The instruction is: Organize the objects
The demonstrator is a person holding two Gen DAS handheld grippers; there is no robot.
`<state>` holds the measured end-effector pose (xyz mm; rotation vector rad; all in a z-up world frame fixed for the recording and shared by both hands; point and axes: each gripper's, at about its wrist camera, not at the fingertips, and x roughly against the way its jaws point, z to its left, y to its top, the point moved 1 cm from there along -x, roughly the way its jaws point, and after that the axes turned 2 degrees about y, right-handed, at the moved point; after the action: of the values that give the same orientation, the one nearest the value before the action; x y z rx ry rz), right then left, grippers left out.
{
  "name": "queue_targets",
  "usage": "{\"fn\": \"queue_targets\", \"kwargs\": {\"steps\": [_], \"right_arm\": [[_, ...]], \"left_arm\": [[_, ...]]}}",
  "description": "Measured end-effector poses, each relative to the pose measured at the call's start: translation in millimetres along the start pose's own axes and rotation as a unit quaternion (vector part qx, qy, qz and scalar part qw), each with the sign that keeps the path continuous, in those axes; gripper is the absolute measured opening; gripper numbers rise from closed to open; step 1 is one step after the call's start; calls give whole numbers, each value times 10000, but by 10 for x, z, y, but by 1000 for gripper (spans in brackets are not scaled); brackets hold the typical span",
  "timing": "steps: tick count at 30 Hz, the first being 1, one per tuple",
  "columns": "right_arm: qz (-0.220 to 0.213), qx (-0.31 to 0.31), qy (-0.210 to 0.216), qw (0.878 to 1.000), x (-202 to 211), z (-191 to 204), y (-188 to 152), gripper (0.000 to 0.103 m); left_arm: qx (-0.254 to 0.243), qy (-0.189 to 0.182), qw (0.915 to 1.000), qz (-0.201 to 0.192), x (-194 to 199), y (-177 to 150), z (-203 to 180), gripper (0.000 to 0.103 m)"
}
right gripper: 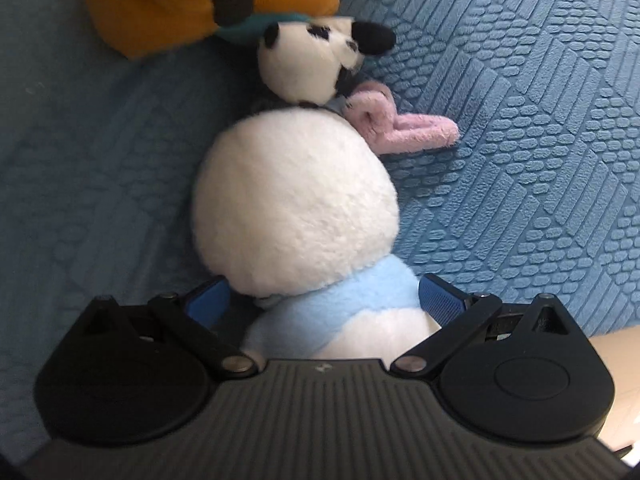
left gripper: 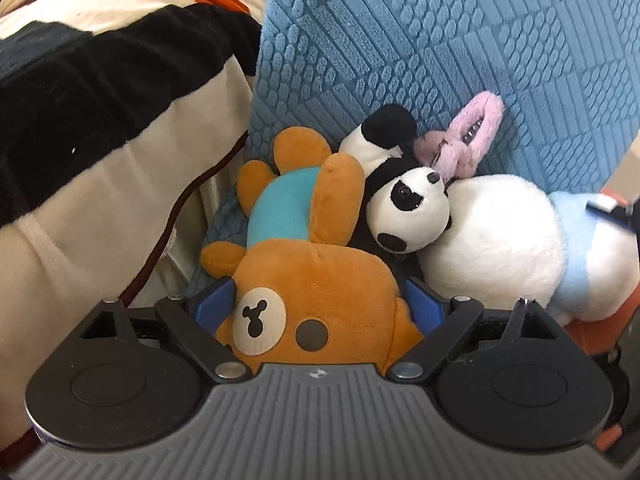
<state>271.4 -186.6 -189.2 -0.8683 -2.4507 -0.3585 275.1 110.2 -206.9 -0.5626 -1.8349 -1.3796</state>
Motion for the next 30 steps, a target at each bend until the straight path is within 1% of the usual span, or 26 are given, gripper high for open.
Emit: {"fn": "queue_targets", "kwargs": {"steps": [4, 5, 6, 10, 13, 15, 16, 17, 19, 21, 24, 28, 29, 30], "right_arm": [[149, 143, -118, 9997, -122, 29, 17, 103], [167, 164, -136, 9996, -124, 39, 25, 103], [136, 188, -241, 9994, -126, 44, 34, 103], [186, 223, -285, 9992, -112, 33, 42, 101], [188, 232, -292, 9991, -77, 23, 28, 95], [193, 221, -329, 9990, -33, 22, 25, 85], [197, 235, -352, 9989, -5, 25, 23, 82], [200, 231, -359, 9989, 33, 25, 25, 79], [167, 160, -303, 9993, 120, 19, 24, 77], [58, 19, -324, 9995, 260, 8, 32, 75], [-94, -259, -229, 9994, 463, 10, 39, 74], [-295, -928, 125, 9952, 584, -66, -16, 71], [-362, -1114, 204, 9929, 604, -96, -14, 66], [-446, -1369, 313, 9891, 676, -126, -28, 58]], "left_arm": [[-141, 149, 9998, 13, -64, -12, -45, 93], [-177, 177, 9997, 7, -70, -15, -53, 93], [-211, 203, 9996, 4, -73, -22, -62, 93], [-331, 255, 9991, 43, -92, -4, -85, 93], [-178, 216, 9995, 140, -125, 0, -27, 93], [-104, 204, 9996, 145, -111, -8, -5, 93], [-98, 210, 9996, 143, -100, -14, 0, 93], [-86, 202, 9997, 139, -84, -22, 7, 91], [-77, 174, 9997, 145, -36, -31, 24, 86], [1, 146, 9998, 136, 15, -35, 59, 81], [101, 93, 9998, 136, 105, -64, 121, 76], [243, 16, 9996, 168, 243, -150, 196, 73], [228, 21, 9996, 163, 273, -176, 202, 73], [205, 30, 9997, 157, 308, -203, 206, 72]]}}
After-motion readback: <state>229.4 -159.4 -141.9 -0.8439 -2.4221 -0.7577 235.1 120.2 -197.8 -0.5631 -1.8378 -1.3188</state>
